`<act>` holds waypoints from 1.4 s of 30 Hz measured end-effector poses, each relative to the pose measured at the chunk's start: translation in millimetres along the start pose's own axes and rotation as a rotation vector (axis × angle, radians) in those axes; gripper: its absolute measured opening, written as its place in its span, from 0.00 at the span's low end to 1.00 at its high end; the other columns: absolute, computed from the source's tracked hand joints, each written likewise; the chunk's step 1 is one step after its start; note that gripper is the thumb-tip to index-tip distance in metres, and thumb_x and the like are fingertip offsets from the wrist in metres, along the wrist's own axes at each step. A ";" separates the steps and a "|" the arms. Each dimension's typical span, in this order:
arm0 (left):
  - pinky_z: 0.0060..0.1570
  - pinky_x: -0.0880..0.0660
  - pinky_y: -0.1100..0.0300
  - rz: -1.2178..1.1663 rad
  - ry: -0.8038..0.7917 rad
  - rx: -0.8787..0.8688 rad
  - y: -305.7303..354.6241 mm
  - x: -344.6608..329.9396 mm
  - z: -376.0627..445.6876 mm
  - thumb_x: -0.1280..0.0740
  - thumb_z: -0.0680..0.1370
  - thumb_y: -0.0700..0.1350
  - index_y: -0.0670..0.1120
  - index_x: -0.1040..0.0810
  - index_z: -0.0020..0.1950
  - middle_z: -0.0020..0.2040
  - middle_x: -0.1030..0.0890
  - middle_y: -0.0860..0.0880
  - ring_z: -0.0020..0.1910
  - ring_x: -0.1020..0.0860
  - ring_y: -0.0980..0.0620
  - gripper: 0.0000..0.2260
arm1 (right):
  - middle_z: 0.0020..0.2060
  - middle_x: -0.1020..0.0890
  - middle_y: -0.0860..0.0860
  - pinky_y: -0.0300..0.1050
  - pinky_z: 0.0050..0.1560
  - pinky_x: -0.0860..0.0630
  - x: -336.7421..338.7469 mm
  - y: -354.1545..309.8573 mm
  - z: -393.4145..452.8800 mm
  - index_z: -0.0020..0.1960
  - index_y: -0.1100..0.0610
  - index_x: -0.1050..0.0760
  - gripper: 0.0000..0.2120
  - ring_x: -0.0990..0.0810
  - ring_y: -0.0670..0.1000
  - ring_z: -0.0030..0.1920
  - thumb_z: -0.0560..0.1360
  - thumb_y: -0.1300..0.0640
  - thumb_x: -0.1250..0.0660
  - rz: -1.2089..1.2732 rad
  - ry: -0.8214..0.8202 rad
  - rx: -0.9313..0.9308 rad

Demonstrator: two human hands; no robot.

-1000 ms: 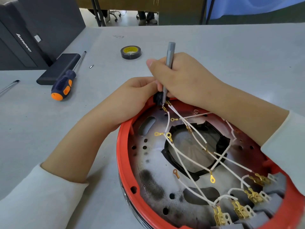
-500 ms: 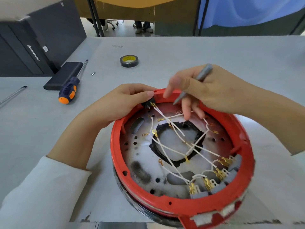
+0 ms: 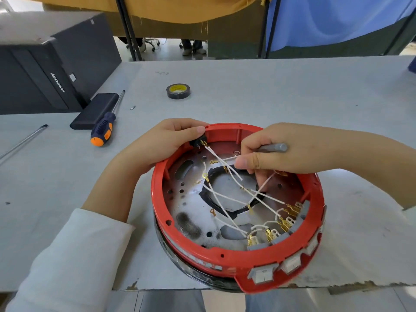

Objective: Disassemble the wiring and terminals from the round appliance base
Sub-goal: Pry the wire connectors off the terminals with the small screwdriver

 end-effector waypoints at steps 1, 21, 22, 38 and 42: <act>0.55 0.25 0.62 0.004 0.006 -0.002 -0.1 -0.2 0.4 0.37 0.79 0.47 0.54 0.17 0.51 0.51 0.16 0.52 0.53 0.19 0.53 0.09 | 0.32 0.16 0.45 0.40 0.35 0.25 1.7 -0.9 -0.2 0.38 0.50 0.26 0.23 0.18 0.51 0.34 0.64 0.30 0.40 0.004 -0.001 0.006; 0.60 0.29 0.62 -0.091 0.196 -0.070 26.8 1.5 -4.5 0.49 0.81 0.58 0.53 0.19 0.52 0.50 0.16 0.58 0.53 0.21 0.64 0.20 | 0.40 0.24 0.76 0.33 0.29 0.30 46.2 -15.1 10.7 0.41 0.58 0.30 0.08 0.24 0.44 0.26 0.70 0.62 0.30 0.530 0.167 0.310; 0.60 0.28 0.61 -0.127 0.163 -0.126 33.2 0.3 -7.8 0.50 0.81 0.60 0.53 0.19 0.53 0.51 0.16 0.55 0.55 0.21 0.60 0.21 | 0.40 0.21 0.73 0.34 0.28 0.30 46.5 -14.1 11.5 0.41 0.58 0.30 0.08 0.25 0.45 0.25 0.70 0.61 0.30 0.525 0.169 0.294; 0.46 0.22 0.60 -0.342 0.257 -0.282 71.2 -13.8 -2.6 0.41 0.81 0.45 0.46 0.19 0.52 0.35 0.30 0.52 0.30 0.29 0.56 0.11 | 0.48 0.15 0.54 0.45 0.44 0.21 60.6 17.4 5.7 0.54 0.54 0.29 0.22 0.15 0.55 0.47 0.70 0.38 0.33 0.790 0.425 0.037; 0.45 0.21 0.60 -0.576 0.367 -0.201 65.4 6.1 8.6 0.44 0.82 0.41 0.41 0.22 0.53 0.31 0.28 0.53 0.29 0.28 0.56 0.11 | 0.44 0.15 0.57 0.44 0.40 0.18 52.4 28.6 8.6 0.45 0.54 0.40 0.20 0.15 0.58 0.43 0.70 0.57 0.26 0.893 0.619 0.002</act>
Point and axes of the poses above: each hand's wrist, its own z-axis towards the middle knuckle, its own x-axis out of the back of the hand, y = z × x, the point moved 2 cm from there along z, towards the middle knuckle
